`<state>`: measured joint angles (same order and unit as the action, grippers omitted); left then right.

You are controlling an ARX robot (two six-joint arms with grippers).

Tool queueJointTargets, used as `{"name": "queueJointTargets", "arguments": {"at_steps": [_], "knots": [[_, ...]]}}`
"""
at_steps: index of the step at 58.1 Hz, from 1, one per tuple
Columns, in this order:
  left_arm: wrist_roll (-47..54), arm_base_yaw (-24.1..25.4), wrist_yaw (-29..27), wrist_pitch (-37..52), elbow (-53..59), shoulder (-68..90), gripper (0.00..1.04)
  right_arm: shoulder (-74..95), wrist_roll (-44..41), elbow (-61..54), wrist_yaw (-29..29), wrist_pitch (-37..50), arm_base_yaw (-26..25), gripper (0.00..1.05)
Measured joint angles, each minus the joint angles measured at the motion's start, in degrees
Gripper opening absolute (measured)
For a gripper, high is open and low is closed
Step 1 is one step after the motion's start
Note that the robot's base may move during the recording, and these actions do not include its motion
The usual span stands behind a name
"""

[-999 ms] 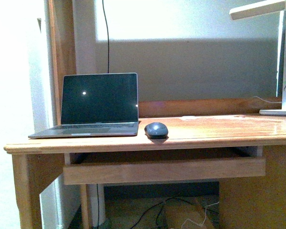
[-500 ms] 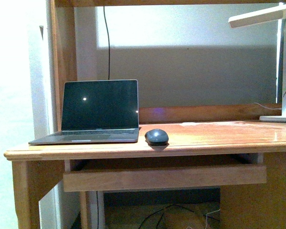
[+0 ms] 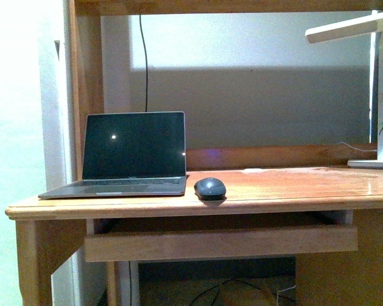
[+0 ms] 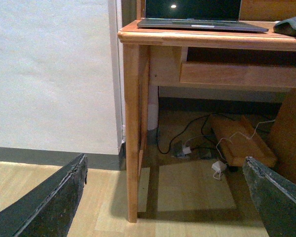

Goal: Place mouse

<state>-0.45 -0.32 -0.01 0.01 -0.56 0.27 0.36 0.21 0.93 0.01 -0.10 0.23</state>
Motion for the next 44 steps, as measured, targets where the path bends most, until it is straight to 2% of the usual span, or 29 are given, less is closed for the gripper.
{"name": "queueJointTargets", "arguments": {"at_steps": [13, 18, 44], "knots": [[0.0, 0.0, 0.0, 0.0, 0.0, 0.0, 0.97, 0.0, 0.0, 0.0, 0.0, 0.0, 0.0, 0.88], [0.0, 0.0, 0.0, 0.0, 0.0, 0.0, 0.97, 0.0, 0.0, 0.0, -0.02, 0.0, 0.0, 0.99], [0.0, 0.0, 0.0, 0.0, 0.0, 0.0, 0.97, 0.0, 0.0, 0.0, 0.0, 0.0, 0.0, 0.97]]}}
